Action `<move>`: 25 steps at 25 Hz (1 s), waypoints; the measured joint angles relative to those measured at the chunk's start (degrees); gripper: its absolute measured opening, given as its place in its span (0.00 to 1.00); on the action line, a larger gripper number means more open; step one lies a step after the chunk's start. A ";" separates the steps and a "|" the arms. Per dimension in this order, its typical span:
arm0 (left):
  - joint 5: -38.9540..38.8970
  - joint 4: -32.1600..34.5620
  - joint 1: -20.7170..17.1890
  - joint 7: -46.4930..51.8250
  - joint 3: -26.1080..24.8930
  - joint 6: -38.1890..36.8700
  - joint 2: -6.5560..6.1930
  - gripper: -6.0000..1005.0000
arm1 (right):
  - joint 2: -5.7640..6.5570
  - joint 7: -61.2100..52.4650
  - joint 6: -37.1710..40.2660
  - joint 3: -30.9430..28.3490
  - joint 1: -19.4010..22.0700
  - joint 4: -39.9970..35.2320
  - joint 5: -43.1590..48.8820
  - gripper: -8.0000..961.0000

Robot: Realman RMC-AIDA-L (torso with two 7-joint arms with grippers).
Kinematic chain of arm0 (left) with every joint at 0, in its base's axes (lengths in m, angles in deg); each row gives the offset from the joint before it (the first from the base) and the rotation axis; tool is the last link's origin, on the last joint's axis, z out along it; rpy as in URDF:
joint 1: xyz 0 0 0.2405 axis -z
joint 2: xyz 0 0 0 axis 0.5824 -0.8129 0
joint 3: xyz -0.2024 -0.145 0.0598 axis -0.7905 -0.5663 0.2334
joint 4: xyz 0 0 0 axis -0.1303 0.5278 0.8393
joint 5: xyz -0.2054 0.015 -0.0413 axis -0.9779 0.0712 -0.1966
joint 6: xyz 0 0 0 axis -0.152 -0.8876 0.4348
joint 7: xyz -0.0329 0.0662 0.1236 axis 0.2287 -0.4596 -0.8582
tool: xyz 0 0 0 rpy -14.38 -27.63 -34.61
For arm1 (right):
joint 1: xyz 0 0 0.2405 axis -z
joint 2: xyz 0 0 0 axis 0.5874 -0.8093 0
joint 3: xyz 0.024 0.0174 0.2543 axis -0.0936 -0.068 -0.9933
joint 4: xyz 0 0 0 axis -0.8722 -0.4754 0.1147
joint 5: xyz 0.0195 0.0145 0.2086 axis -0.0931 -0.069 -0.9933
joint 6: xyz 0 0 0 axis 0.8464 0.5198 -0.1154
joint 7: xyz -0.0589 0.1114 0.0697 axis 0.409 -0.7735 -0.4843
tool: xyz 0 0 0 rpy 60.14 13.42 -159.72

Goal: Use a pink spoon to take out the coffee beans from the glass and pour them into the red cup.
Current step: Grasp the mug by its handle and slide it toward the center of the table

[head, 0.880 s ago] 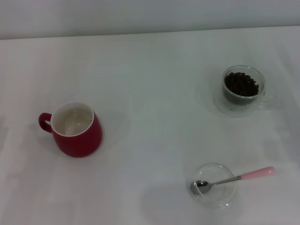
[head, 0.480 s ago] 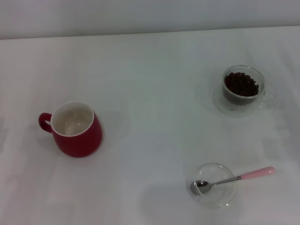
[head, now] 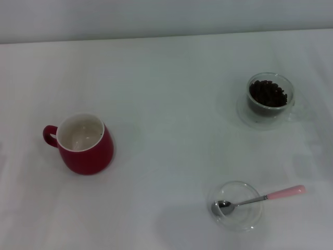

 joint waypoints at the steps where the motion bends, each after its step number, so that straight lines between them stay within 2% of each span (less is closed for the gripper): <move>1: 0.54 0.00 -0.80 0.00 0.00 0.50 0.00 0.80 | 0.00 0.00 -0.13 0.01 0.09 -0.04 0.04 0.91; 7: 3.51 0.48 -5.65 -0.02 0.04 1.71 0.01 0.80 | 0.00 0.06 0.35 0.07 0.39 -0.23 0.14 0.91; 12: 9.64 1.86 -7.85 -0.07 0.05 -1.55 -0.05 0.80 | 0.00 0.08 0.46 0.26 0.11 -0.36 0.22 0.91; 19: 19.86 5.68 -5.18 -0.08 0.03 -8.22 -0.33 0.80 | 0.00 0.09 0.79 0.42 0.00 -0.17 0.29 0.91; 25: 20.42 7.41 -3.12 -0.04 -0.12 -12.10 -0.44 0.80 | 0.00 0.09 0.86 0.45 0.91 0.20 0.30 0.91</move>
